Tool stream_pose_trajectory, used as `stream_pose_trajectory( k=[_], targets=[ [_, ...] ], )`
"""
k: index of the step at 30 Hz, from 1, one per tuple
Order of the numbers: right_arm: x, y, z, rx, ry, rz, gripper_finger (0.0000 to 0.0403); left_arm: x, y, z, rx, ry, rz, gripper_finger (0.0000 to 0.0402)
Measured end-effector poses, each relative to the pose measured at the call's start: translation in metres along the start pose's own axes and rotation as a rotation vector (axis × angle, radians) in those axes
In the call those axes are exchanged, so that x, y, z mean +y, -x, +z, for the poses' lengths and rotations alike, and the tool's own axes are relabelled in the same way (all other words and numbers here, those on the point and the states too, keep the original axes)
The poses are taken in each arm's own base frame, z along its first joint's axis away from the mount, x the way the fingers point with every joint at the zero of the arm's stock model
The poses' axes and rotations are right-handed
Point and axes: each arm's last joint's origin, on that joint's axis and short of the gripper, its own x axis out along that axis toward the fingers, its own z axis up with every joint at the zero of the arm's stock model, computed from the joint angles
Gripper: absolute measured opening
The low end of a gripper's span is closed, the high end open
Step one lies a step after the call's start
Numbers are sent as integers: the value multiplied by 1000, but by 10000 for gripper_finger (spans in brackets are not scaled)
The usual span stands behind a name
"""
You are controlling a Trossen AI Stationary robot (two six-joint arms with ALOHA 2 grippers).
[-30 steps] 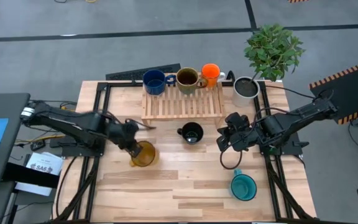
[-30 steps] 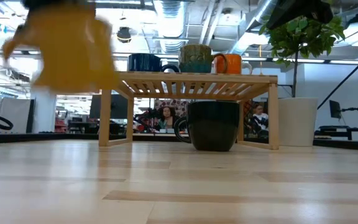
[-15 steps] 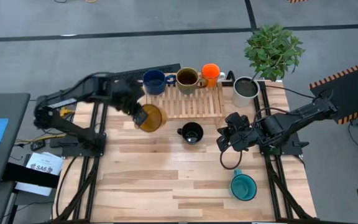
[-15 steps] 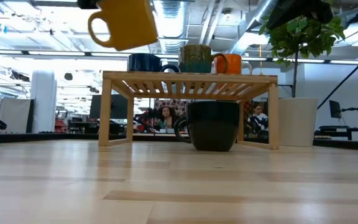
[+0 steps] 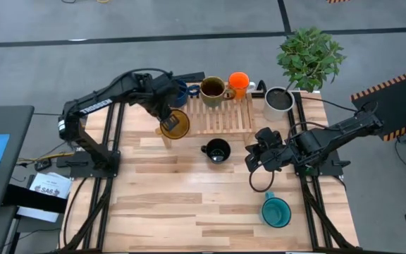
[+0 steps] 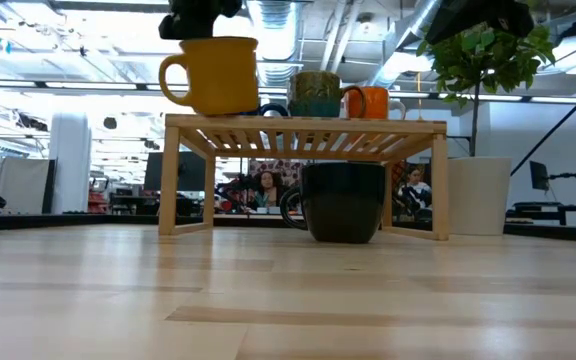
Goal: Place coffee mugs
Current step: Put the yellow mug on the shelf
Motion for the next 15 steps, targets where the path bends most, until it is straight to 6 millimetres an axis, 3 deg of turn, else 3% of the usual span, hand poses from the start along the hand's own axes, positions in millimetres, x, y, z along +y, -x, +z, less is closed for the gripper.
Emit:
stream_pose_trajectory(
  k=[8, 15],
  targets=[
    [0, 0, 0, -2, -3, 3, 19, 6, -7, 5, -23, -41, 98, 39],
    [1, 0, 0, -4, -5, 5, 41, 8, -7, 9, -61, -70, 133, 61]
  ],
)
